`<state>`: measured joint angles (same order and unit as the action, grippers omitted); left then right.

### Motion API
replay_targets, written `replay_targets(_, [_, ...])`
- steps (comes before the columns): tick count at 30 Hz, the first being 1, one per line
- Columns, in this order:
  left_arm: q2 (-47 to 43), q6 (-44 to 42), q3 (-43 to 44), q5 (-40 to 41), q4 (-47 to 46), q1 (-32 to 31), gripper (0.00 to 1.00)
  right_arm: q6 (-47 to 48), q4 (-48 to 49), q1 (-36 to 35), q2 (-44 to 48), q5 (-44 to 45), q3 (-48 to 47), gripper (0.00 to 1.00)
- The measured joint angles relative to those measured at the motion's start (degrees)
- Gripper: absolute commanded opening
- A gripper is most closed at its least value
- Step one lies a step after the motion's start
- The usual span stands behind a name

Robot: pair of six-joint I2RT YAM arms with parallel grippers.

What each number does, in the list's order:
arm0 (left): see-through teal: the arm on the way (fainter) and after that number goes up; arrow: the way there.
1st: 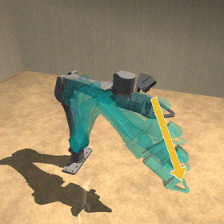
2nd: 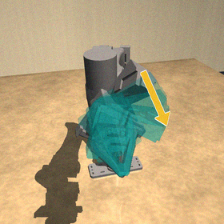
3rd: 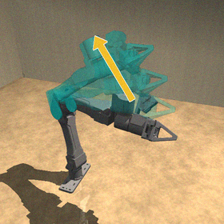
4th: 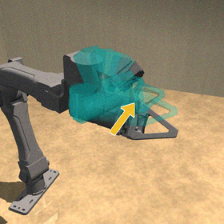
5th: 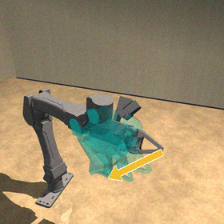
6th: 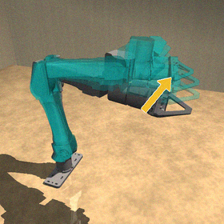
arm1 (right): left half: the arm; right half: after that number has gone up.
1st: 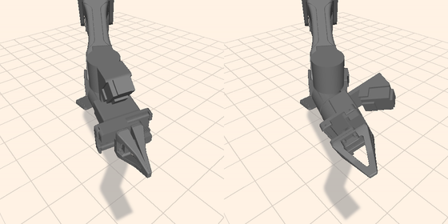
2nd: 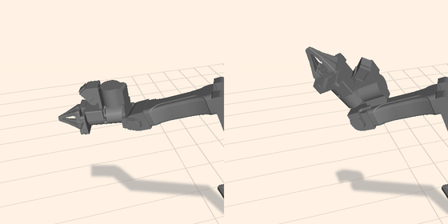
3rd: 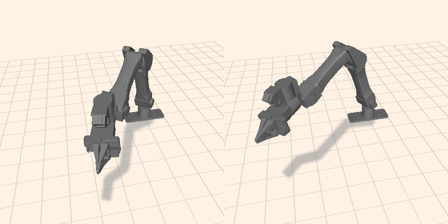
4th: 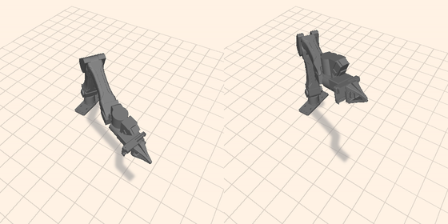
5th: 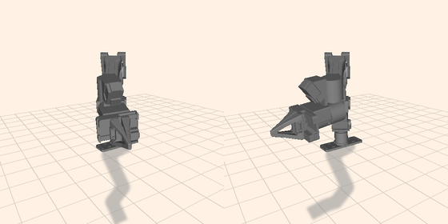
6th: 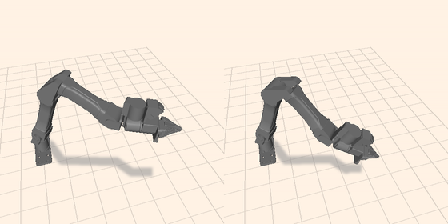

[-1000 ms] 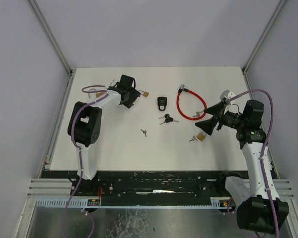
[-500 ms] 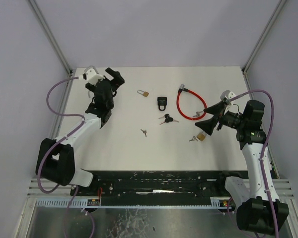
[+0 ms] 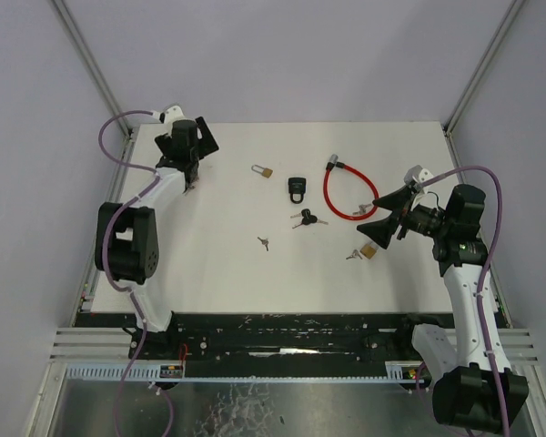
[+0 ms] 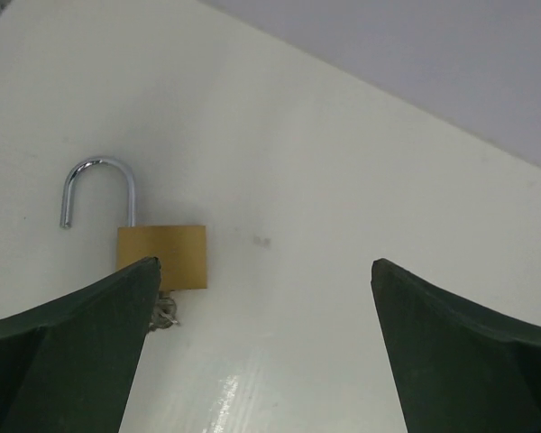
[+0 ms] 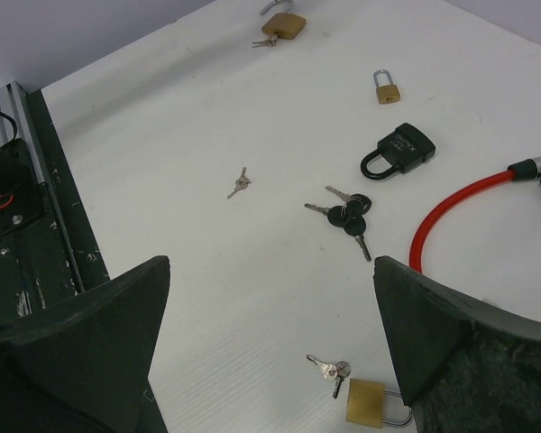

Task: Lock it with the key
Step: Pick up the lock from the center of the board.

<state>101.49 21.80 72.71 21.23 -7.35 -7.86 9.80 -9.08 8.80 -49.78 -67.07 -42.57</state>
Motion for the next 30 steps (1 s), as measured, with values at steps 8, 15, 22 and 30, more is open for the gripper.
replay_targets(8, [15.41, -0.31, 17.42, -7.89, 23.30, 8.94, 1.00, -0.02, 0.52, 0.00, 0.07, -0.04, 0.11, 1.00])
replay_targets(15, [20.55, -2.89, 23.06, -9.75, 33.31, 9.07, 1.00, -0.39, 0.81, 0.00, 0.04, -0.04, 0.13, 1.00])
replay_targets(22, [26.18, -4.50, 29.51, -7.54, 37.92, 8.87, 1.00, -0.81, 0.87, 0.00, 0.04, -0.07, 0.35, 1.00])
replay_targets(30, [30.49, -6.25, 32.92, -6.88, 41.05, 8.87, 1.00, -1.05, 0.90, 0.00, 0.04, -0.07, 0.46, 1.00])
